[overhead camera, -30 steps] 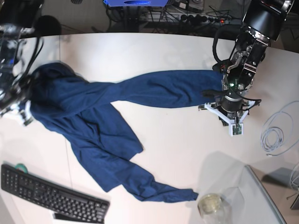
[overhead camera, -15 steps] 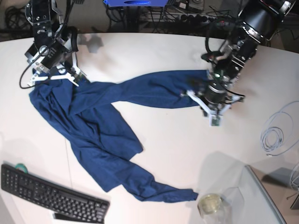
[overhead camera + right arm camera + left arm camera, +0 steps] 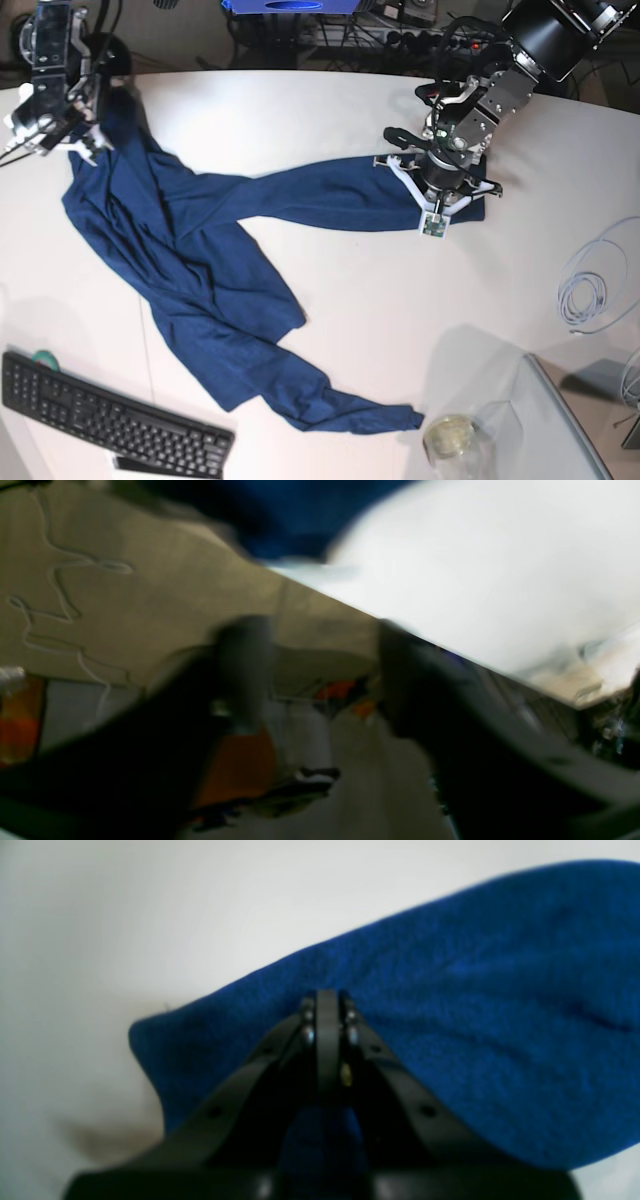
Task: Layout the t-shirt on the table in an organized manner, then fold the t-shirt properly
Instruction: 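Pull the shirt edge with the right gripper while the left holds the sleeve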
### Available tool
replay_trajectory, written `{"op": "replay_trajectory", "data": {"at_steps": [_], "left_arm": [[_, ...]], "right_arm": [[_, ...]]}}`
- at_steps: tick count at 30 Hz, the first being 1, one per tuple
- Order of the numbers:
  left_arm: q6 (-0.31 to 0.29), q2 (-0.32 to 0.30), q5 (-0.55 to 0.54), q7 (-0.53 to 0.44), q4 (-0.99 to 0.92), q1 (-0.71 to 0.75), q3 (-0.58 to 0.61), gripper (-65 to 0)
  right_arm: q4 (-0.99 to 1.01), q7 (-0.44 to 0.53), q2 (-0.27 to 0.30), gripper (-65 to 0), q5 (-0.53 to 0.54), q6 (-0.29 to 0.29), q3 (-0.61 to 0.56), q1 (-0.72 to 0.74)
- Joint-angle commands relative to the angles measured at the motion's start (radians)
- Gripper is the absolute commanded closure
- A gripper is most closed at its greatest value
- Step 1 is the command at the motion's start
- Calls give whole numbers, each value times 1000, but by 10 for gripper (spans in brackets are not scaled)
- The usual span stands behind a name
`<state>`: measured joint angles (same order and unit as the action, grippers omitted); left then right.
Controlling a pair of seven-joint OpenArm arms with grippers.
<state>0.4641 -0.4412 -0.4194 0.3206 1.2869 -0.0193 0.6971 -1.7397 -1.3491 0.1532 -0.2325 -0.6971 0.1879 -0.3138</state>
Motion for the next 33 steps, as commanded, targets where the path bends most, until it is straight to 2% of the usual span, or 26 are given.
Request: {"op": "replay_trajectory", "data": {"at_steps": [1, 2, 5, 8, 11, 14, 17, 20, 27, 28, 29, 33], "left_arm": [[2, -12, -5, 12, -2, -6, -3, 0], [2, -20, -5, 12, -3, -6, -4, 0], [2, -43, -5, 12, 4, -6, -6, 0], [2, -60, -5, 12, 6, -6, -9, 0], [2, -87, -5, 12, 6, 0, -7, 0], [2, -120, -9, 10, 6, 25, -15, 0], [2, -126, -9, 10, 23, 32, -15, 0], [2, -143, -12, 10, 63, 34, -15, 0], [2, -164, -12, 12, 141, 35, -17, 0], [2, -164, -12, 12, 141, 35, -17, 0], [2, -164, -12, 12, 141, 32, -17, 0], [2, -164, -12, 12, 142, 34, -17, 0]], "right_arm": [[-21, -13, 12, -462, -8, -1, 26, 3], [-39, -13, 12, -480, -8, -1, 61, 9], [-110, 12, 4, -480, -3, -1, 157, 55], [-90, 67, -13, -480, -3, -1, 204, 169], [48, 112, -36, -486, -3, -1, 279, 325], [243, 202, -56, -486, -3, -1, 370, 473], [465, 303, -48, -486, -8, -1, 382, 577], [619, 354, -28, -485, -8, -1, 382, 634], [673, 372, -22, -473, -8, -1, 382, 654], [674, 383, -20, -443, -8, -1, 381, 654], [685, 400, -19, -381, -9, -1, 379, 654], [789, 422, 42, -39, -9, -1, 381, 678]]}}
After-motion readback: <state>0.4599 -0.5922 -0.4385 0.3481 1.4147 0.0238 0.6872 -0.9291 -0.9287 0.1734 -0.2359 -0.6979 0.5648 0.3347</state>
